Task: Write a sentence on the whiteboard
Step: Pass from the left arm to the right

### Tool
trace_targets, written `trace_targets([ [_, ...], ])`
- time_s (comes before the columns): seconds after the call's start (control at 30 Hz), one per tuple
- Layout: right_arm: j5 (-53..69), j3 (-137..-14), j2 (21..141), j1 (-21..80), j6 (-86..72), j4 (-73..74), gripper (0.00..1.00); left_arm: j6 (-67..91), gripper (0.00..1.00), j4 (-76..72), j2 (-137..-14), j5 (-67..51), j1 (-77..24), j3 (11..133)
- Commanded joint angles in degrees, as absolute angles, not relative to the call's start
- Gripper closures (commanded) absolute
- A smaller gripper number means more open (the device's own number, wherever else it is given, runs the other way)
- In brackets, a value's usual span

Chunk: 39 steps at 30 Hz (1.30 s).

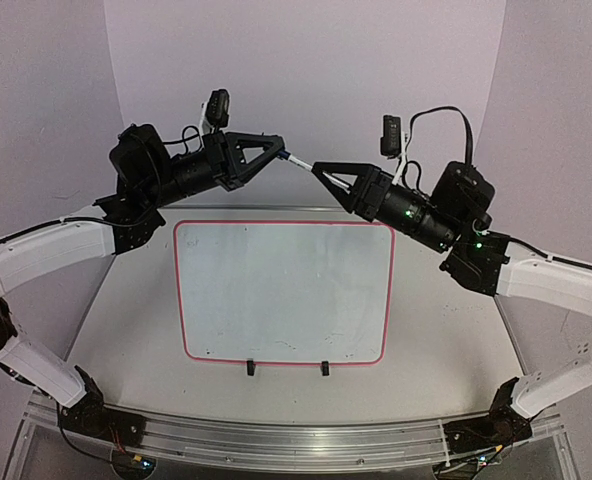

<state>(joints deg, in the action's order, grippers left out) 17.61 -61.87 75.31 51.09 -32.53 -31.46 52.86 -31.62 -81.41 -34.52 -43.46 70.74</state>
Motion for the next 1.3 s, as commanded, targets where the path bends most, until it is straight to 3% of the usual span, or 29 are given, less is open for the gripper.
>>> trace_targets([
  [0.0,21.4,-64.4,76.6,51.1,-35.4,-36.8,0.45,53.8,1.00,-35.3,-79.6,-35.3,-43.4,70.7],
  [0.4,22.7,-64.6,77.3,51.1,-36.7,-38.2,0.53,52.4,1.00,-29.9,-80.6,-35.2,-43.4,72.2],
  [1.27,25.2,-66.4,79.4,51.0,-37.8,-38.3,0.81,52.7,1.00,-27.8,-83.5,-36.9,-43.4,74.9],
])
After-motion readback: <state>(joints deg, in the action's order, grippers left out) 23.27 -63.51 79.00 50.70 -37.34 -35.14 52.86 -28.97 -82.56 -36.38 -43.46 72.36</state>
